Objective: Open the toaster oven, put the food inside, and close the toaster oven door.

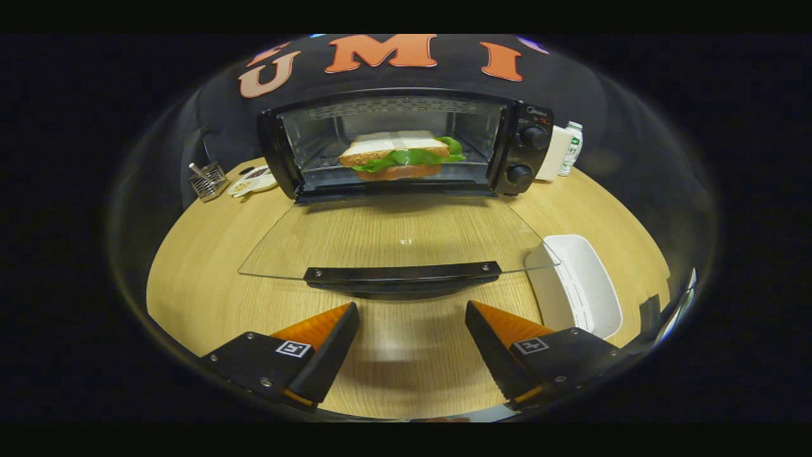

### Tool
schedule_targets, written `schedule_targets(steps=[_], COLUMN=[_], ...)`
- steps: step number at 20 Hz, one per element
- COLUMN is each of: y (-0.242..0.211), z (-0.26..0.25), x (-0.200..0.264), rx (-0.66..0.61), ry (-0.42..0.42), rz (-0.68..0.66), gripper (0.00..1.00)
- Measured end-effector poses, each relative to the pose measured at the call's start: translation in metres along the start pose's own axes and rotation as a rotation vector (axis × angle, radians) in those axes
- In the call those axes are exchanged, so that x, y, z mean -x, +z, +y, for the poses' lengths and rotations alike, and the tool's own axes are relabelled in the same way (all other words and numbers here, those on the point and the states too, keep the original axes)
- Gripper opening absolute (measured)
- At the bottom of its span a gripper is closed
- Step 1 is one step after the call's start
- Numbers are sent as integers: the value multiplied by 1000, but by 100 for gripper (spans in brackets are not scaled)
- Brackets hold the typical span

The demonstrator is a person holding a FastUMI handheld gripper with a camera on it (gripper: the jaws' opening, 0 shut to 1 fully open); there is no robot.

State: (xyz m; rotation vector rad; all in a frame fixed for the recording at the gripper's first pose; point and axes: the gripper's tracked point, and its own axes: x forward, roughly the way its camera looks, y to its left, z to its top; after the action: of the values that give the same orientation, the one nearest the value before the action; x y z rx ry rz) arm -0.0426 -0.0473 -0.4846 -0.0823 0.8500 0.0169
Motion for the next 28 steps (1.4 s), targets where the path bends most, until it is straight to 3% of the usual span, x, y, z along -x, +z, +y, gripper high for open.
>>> schedule_targets(steps=[9,15,20,28], y=[21,79,137,181], z=[-2,-4,-2,6], x=[-12,-4,-3,-12], rx=[21,-21,10,51], ry=[32,71,54,49], rz=[-37,-78,-155,-210], gripper=[100,100,100,100])
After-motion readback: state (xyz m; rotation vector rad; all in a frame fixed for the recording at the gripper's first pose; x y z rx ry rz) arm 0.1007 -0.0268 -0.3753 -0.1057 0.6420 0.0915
